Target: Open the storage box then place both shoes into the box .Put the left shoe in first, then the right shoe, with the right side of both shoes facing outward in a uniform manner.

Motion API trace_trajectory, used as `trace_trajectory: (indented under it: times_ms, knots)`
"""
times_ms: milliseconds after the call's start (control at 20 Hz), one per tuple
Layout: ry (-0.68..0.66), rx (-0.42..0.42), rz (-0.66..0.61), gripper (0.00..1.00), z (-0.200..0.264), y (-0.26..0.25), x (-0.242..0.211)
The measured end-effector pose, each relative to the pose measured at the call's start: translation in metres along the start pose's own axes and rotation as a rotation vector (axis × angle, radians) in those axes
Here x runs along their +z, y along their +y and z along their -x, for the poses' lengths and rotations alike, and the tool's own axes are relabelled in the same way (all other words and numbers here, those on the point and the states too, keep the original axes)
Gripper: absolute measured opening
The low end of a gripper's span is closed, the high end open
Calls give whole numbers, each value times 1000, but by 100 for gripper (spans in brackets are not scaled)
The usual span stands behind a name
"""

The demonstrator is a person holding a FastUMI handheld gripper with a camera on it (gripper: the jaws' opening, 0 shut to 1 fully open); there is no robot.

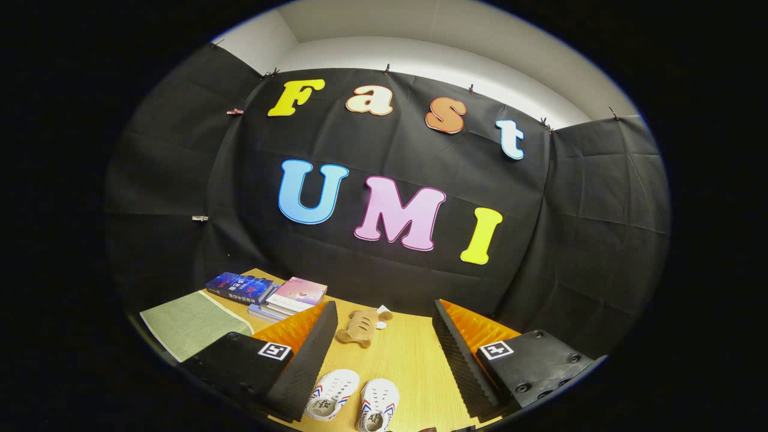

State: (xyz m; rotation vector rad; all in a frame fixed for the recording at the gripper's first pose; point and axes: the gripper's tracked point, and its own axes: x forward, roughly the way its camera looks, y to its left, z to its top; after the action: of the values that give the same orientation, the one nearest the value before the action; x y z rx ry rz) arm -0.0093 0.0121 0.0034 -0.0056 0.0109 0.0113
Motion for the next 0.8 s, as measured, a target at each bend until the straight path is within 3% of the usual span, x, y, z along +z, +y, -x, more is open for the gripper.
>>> trace_trajectory:
  times_ms: [800]
  knots:
    - [43, 53, -27, 97, -1, 13, -10]
